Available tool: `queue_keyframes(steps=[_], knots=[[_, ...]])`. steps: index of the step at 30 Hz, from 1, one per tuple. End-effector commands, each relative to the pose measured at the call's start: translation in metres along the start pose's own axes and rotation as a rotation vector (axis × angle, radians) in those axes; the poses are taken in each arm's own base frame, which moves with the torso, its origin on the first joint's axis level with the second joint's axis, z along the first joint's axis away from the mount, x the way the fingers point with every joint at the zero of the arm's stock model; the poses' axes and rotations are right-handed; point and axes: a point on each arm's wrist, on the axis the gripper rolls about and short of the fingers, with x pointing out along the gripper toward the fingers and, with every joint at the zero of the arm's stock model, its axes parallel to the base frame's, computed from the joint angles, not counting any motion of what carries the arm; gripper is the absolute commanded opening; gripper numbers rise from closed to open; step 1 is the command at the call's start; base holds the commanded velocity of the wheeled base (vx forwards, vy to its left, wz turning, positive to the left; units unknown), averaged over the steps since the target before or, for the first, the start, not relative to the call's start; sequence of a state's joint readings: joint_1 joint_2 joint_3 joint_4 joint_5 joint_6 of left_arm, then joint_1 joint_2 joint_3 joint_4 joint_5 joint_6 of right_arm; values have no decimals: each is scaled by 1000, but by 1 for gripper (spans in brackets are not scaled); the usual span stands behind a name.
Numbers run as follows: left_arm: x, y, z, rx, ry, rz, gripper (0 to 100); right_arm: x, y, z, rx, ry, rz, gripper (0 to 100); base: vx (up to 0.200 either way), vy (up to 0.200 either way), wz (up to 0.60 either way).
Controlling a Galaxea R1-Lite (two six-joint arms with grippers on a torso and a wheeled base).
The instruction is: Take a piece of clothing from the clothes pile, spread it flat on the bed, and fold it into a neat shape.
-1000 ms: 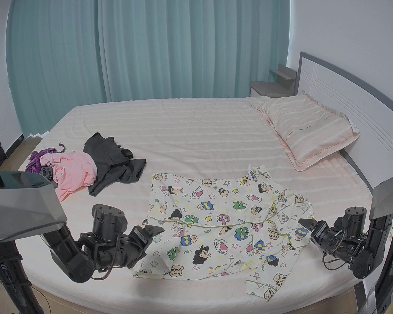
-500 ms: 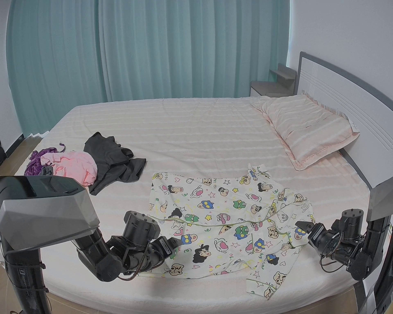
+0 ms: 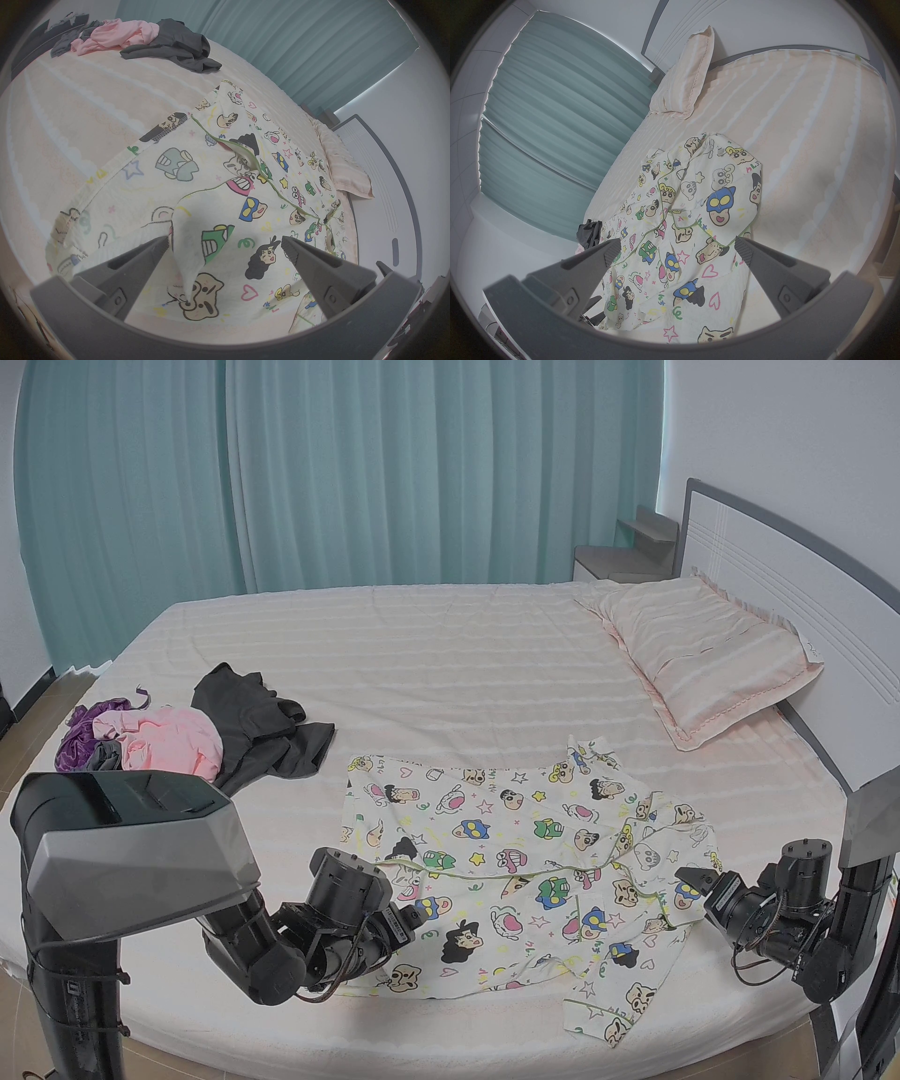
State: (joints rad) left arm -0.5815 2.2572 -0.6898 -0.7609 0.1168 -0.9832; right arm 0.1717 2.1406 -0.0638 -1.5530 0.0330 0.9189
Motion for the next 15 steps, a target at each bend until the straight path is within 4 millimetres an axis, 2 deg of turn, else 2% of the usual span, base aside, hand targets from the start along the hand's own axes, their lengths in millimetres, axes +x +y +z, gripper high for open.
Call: queue_keyframes(steps=[1,5,6,10,15], knots=[[5,1,-3,5,5,9,100,0,1,1,-1,-8,12,100,0,0,0],[14,2,0,0,-38,39,100,-1,2,1,-1,-12,15,100,0,0,0],[17,3,1,-3,-54,52,0,-1,2,2,-1,-16,14,100,0,0,0],[16,11,7,-15,-69,113,0,-1,2,2,-1,-19,14,100,0,0,0],[12,17,33,-70,-121,139,0,-1,3,2,-2,-19,16,100,0,0,0]])
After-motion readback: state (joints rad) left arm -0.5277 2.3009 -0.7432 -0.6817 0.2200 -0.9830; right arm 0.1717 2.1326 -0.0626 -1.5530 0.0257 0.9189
